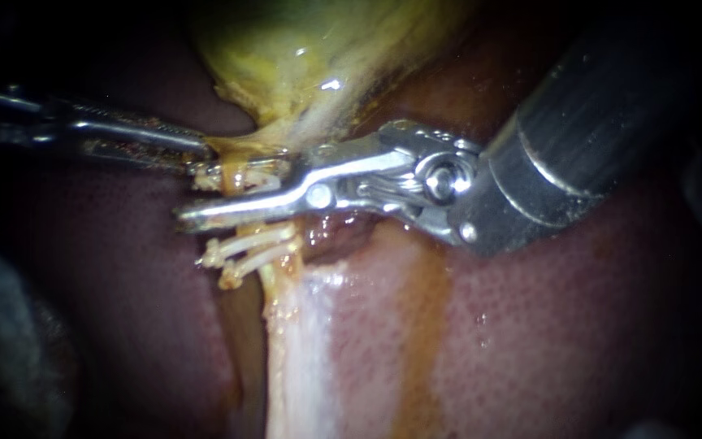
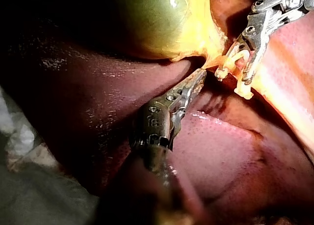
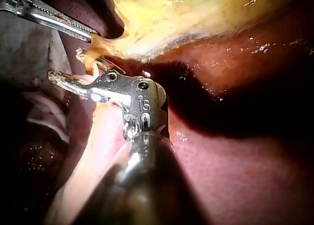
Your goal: Clipping third clip left tube
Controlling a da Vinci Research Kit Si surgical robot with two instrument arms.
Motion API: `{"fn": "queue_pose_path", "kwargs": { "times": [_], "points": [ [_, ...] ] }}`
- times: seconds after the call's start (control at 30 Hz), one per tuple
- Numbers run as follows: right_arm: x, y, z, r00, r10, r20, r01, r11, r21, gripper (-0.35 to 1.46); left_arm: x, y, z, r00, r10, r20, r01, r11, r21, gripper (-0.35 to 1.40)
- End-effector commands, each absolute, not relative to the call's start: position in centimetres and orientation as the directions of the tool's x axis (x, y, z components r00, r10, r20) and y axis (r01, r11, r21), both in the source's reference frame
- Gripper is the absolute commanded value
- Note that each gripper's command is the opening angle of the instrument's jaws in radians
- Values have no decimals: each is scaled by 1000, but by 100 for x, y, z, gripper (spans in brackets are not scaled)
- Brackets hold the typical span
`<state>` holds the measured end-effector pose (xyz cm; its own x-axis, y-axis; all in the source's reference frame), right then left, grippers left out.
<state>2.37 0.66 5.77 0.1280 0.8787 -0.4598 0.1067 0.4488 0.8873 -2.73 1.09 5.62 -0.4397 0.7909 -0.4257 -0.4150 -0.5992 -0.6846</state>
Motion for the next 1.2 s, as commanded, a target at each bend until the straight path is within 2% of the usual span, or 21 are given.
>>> {"fn": "queue_pose_path", "kwargs": {
  "times": [0.03,0.17,0.27,0.5,0.57,0.67,1.2],
  "points": [
    [236,67,577,127,880,-458,104,448,888,23,-273,109,562,-440,791,-426,-415,-599,-685,-35],
    [235,67,576,127,880,-458,104,447,888,5,-273,109,562,-440,791,-426,-415,-599,-685,-35],
    [234,68,577,127,885,-447,100,437,894,0,-273,109,562,-440,791,-426,-415,-600,-685,-35],
    [231,67,577,135,909,-394,93,384,919,-20,-273,109,562,-440,791,-426,-415,-600,-685,-35],
    [229,67,577,140,922,-361,89,352,932,-35,-273,109,562,-440,791,-426,-415,-600,-685,-35],
    [224,66,576,146,943,-300,79,291,953,-35,-273,109,562,-440,791,-426,-415,-600,-684,-35],
    [221,64,579,148,942,-302,80,293,953,-35,-274,109,564,-440,790,-427,-415,-600,-684,-35]
  ]
}}
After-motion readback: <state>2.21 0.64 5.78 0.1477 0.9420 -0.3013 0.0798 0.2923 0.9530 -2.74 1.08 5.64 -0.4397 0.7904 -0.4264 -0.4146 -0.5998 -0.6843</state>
